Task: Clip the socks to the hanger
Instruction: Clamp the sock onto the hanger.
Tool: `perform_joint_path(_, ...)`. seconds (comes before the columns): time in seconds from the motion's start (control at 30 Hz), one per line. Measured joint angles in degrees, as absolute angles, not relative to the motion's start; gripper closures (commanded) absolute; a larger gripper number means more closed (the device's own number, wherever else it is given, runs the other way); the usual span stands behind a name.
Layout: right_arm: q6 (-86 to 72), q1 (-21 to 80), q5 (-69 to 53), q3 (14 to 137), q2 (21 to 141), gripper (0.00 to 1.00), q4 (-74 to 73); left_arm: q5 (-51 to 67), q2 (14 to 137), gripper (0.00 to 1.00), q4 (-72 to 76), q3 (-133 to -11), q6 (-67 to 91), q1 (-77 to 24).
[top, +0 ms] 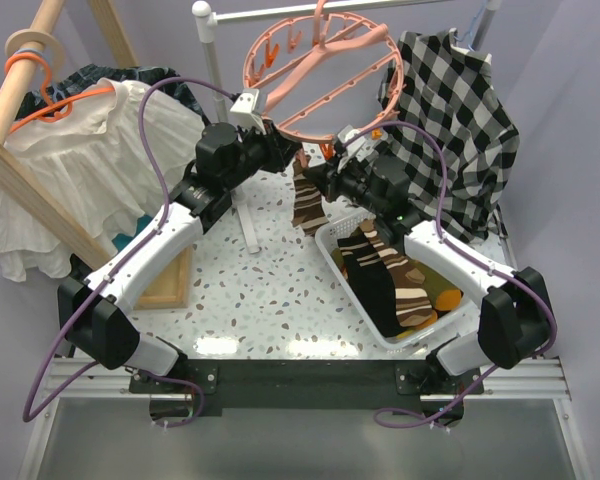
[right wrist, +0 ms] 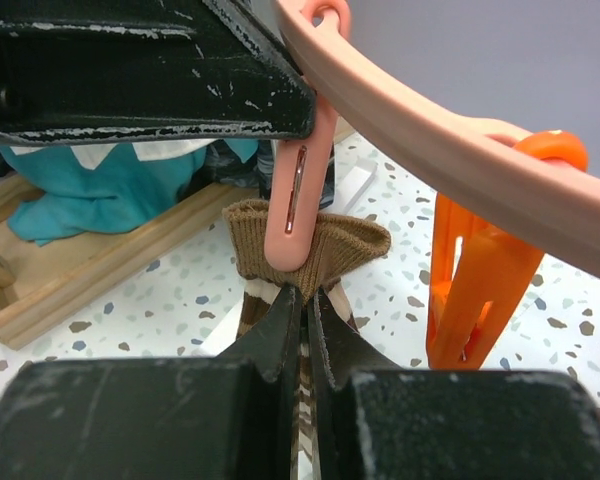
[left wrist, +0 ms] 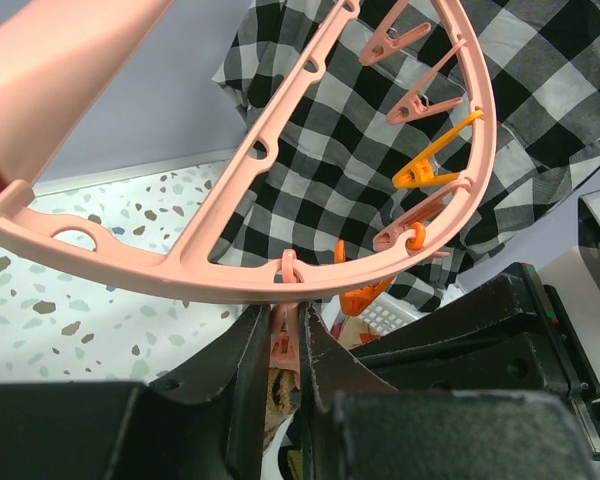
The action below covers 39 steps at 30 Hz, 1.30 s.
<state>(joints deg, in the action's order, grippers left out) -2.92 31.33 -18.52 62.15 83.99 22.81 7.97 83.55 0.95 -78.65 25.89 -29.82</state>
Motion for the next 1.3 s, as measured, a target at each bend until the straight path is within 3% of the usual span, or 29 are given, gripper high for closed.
perform_joint_path(0.3, -2.79, 30.79, -18.48, 62.59, 83.99, 1.00, 22.85, 8.40, 83.55, 0.83, 0.56, -78.65, 25.87, -29.82)
perform_joint_path(0.4, -2.79, 30.72, -18.48, 62.89, 83.99, 1.00, 22.87, 8.58, 83.55, 0.74, 0.54, -78.65, 25.87, -29.82)
perform_joint_path(0.63, -2.87, 30.72, -18.55, 63.31, 83.99, 0.94, 22.92, 8.58, 83.55, 0.41, -0.49, -78.65, 25.39, -29.80)
perform_joint_path(0.73, -2.98, 30.74, -18.57, 63.72, 83.99, 0.80, 23.29, 8.56, 83.55, 0.39, -2.26, -78.65, 25.04, -29.80)
perform_joint_path(0.77, -3.07, 30.74, -18.59, 63.79, 83.99, 0.69, 23.42, 8.51, 83.55, 0.38, -2.37, -78.65, 24.91, -29.80)
perform_joint_path(0.9, -2.81, 30.72, -18.85, 63.92, 83.64, 0.55, 22.70, 8.10, 83.55, 0.40, -2.39, -78.65, 24.84, -29.80)
perform_joint_path(1.03, -1.63, 30.72, -18.55, 64.03, 81.23, 0.50, 18.33, 6.66, 83.55, 0.42, -2.42, -78.65, 24.56, -29.76)
perform_joint_path(1.3, 2.17, 28.18, -15.94, 65.58, 73.95, 0.49, 7.66, 3.95, 83.55, 0.43, -2.50, -78.65, 24.34, -28.73)
